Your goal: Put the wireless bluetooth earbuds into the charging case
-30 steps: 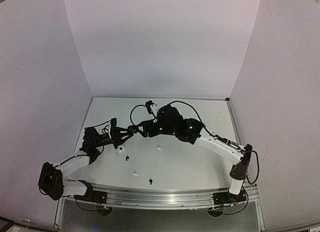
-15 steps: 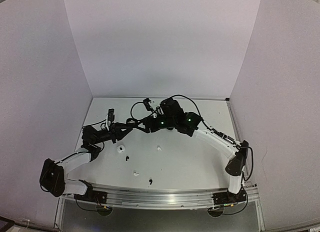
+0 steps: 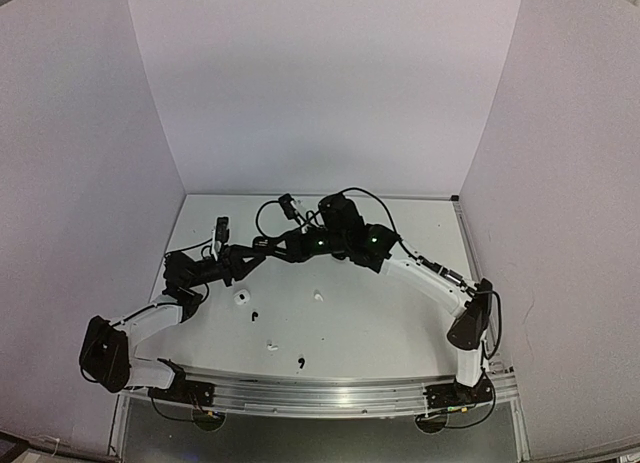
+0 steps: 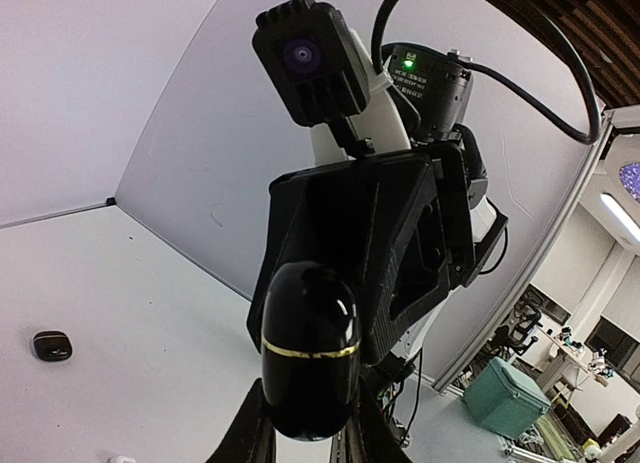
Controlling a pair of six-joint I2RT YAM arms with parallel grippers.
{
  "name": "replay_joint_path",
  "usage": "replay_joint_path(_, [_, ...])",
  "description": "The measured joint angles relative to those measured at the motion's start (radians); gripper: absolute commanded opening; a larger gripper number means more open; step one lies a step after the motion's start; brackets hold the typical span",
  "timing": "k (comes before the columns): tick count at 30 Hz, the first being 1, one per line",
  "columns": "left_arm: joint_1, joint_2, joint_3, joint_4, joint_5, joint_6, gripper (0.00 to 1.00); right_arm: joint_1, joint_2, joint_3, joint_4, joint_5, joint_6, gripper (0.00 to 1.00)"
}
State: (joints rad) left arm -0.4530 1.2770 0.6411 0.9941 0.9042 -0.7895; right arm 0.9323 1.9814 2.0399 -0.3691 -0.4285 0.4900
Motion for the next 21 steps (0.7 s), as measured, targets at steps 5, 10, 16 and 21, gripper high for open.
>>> replay_joint_path(5, [0.003,0.002,0.000,0.003,0.001,-0.011,0.00,-0.008,0.009,0.000,0.016,-0.033,0.002,0.10])
replay_joint_path(10, [0.002,0.002,0.000,0.011,0.002,-0.023,0.00,-0.012,0.009,0.000,0.019,-0.055,-0.002,0.00])
replay_joint_path(16, [0.002,0.002,0.000,0.001,-0.006,-0.017,0.63,-0.017,0.008,-0.016,0.041,-0.060,0.000,0.00])
replay_joint_path(21, [0.001,0.002,0.000,-0.028,-0.013,0.041,0.99,-0.025,0.006,-0.074,0.065,-0.046,0.009,0.00])
